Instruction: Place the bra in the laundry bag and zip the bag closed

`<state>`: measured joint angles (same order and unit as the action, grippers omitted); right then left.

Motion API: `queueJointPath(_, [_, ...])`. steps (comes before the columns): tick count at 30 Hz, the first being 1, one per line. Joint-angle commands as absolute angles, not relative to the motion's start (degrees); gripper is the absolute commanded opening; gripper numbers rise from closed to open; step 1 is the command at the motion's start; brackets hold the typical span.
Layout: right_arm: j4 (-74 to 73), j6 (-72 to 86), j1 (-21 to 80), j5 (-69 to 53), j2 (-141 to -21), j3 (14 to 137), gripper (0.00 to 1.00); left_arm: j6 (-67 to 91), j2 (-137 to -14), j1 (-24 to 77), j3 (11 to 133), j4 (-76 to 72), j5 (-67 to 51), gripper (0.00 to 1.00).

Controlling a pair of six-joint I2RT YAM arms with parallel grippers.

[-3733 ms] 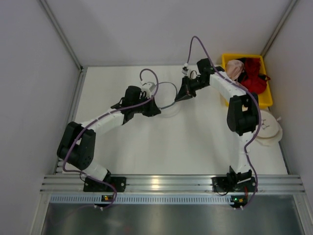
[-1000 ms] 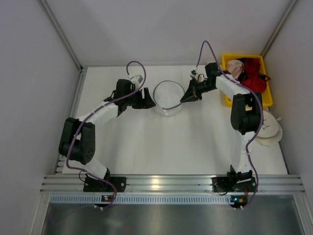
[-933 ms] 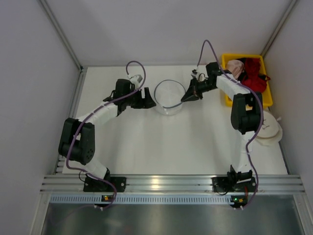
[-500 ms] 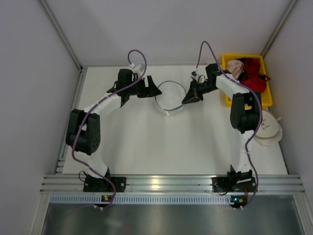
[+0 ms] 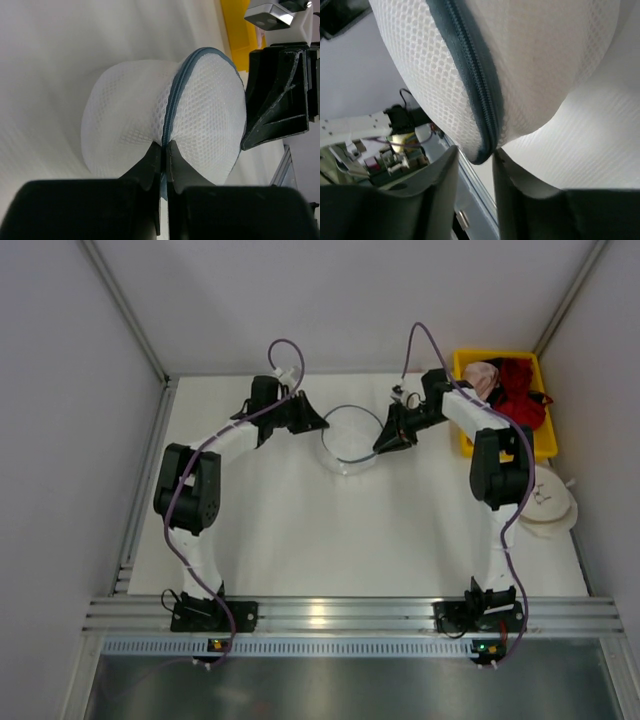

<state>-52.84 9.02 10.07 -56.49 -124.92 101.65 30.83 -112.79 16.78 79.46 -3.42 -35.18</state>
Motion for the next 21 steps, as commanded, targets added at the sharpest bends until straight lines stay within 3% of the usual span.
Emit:
queueJointPath(1, [-53.09,8.35,9.06,-55.38,-125.42,106.69,0.35,33.57,-112.41,15.74,81.65,-8.87,-37.44,0.00])
queueJointPath(5, [-52.38,8.53,6.86,-52.65,-125.68,110.38,0.70,35.15,-112.41,12.14,82.18,-10.98,-36.48,0.00])
queueJointPath(7, [-52.65,6.86,5.81,-51.33,-125.51,112.58,0.76,35.07,-112.93,9.24,83.14,-11.60,-35.86,0.00])
queueJointPath(10, [-54.83,4.14,4.84,-50.54,-125.77,115.66,0.93,33.06,-114.42,5.02,85.77,-11.34,-34.72,0.00])
queueJointPath(13, [-56.33,1.33,3.96,-49.49,-125.42,117.59,0.99,29.45,-116.01,1.33,88.76,-9.84,-32.17,0.00])
queueJointPath(21, [-57.30,-5.80,3.96,-44.22,-121.91,116.37,0.99,25.93,-119.97,-6.41,91.85,-9.40,-31.12,0.06])
